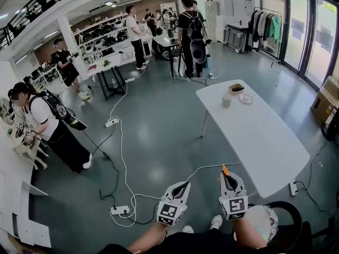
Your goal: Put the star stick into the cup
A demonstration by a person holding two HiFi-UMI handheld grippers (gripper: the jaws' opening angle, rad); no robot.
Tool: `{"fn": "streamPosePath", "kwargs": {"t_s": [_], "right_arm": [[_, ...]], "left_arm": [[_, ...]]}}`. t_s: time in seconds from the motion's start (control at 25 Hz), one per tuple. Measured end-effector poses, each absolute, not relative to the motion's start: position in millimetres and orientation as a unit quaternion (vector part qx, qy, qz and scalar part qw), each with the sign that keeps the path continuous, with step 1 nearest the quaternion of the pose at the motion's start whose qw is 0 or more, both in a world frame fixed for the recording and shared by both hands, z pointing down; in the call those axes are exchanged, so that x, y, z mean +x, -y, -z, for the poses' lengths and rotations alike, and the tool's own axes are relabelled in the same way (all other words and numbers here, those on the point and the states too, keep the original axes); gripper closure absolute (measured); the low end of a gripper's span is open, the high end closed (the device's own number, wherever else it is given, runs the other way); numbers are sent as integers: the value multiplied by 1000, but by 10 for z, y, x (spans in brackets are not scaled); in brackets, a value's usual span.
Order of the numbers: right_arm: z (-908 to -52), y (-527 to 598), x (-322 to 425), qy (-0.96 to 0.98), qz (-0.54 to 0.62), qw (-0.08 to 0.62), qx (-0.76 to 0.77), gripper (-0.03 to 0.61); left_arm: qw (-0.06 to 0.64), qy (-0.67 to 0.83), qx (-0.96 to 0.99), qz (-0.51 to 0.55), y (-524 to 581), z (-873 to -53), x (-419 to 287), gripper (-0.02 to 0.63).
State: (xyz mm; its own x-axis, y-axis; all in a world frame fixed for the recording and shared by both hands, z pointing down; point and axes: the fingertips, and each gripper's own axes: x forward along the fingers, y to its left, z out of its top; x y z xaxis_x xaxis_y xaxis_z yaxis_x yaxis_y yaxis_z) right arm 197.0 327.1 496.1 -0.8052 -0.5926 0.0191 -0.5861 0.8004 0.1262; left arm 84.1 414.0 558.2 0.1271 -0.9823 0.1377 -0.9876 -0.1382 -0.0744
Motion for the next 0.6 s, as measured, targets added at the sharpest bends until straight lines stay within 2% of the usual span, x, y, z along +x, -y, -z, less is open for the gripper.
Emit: {"fn": "streamPosePath", "kwargs": {"t_s": [0.44,0.6], "right_arm": [[-4913,-3433,1883,945,58,26,321,568],[-4835,-3414,1898,940,48,-2,338,566]], "left_arm": [[3,662,746,-73,-4369,-5502,643,604],[8,661,747,-73,-4417,-5532,582,604]]}}
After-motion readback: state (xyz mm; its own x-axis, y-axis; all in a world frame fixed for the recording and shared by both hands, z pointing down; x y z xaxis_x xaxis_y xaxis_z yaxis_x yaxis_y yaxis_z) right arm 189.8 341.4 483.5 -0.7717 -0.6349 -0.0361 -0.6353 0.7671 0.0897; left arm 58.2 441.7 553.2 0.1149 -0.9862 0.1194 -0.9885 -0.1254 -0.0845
